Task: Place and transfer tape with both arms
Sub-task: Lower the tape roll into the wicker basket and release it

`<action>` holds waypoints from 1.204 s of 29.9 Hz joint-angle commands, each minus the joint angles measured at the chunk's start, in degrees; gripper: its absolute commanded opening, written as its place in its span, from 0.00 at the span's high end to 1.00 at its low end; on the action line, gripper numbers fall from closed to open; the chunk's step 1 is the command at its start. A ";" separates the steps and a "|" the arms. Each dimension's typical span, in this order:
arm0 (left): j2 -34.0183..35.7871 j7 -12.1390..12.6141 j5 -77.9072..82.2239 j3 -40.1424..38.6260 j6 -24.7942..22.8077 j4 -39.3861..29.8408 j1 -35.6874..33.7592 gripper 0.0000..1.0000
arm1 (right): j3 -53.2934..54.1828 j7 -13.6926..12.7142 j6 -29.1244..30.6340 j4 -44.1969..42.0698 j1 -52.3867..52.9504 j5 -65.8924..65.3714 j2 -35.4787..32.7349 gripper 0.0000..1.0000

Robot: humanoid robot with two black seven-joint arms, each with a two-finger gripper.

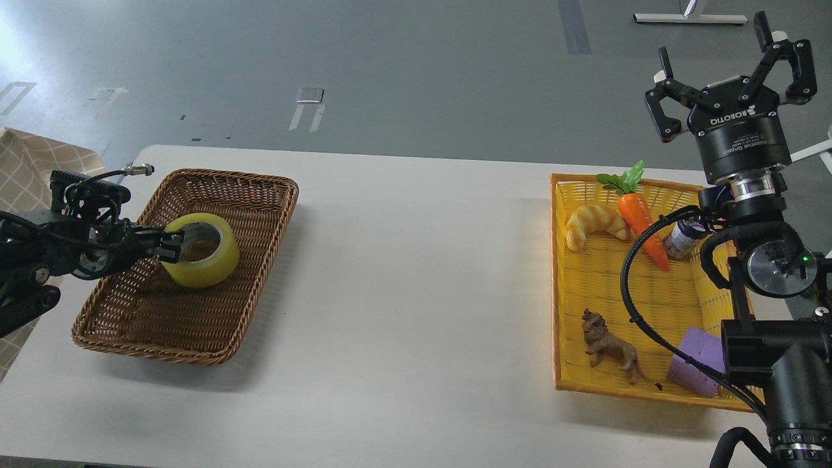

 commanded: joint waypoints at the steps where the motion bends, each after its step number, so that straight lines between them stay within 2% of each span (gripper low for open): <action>1: -0.44 0.02 -0.53 0.02 0.23 1.15 0.79 1.00 | 0.05 0.01 0.09 -0.01 -0.20 0.00 0.00 0.00; 9: -0.62 0.02 -0.61 0.02 0.58 1.94 0.79 1.00 | 0.05 0.01 0.09 -0.01 -0.55 0.00 0.00 0.00; 10: -0.62 0.11 -0.61 0.02 0.58 2.03 0.79 0.95 | 0.05 0.01 0.09 -0.01 -0.55 0.00 0.00 0.00; 11: -0.62 0.11 -0.61 0.02 0.58 2.03 0.79 0.81 | 0.05 0.01 0.09 -0.01 -0.55 0.00 0.00 0.00; 12: -0.62 0.02 -0.70 0.02 0.58 2.03 0.79 0.58 | 0.05 0.01 0.09 -0.01 -0.55 0.00 0.00 0.00; 13: -0.62 0.02 -0.88 0.02 0.58 2.03 0.88 0.43 | 0.05 0.01 0.09 -0.01 -0.55 0.00 0.00 0.00; 15: -0.62 0.02 -0.97 0.02 0.58 2.03 0.88 0.31 | 0.05 0.01 0.09 -0.01 -0.55 0.00 0.00 0.00; 28: -0.09 -0.07 -5.62 0.02 0.49 1.86 0.79 0.13 | 0.05 0.10 0.27 -0.01 -0.90 0.00 0.00 0.00; 36: 2.36 -0.24 -7.20 -1.12 0.32 -0.42 -0.26 0.10 | 0.05 0.10 0.27 0.26 -0.90 0.00 0.00 0.00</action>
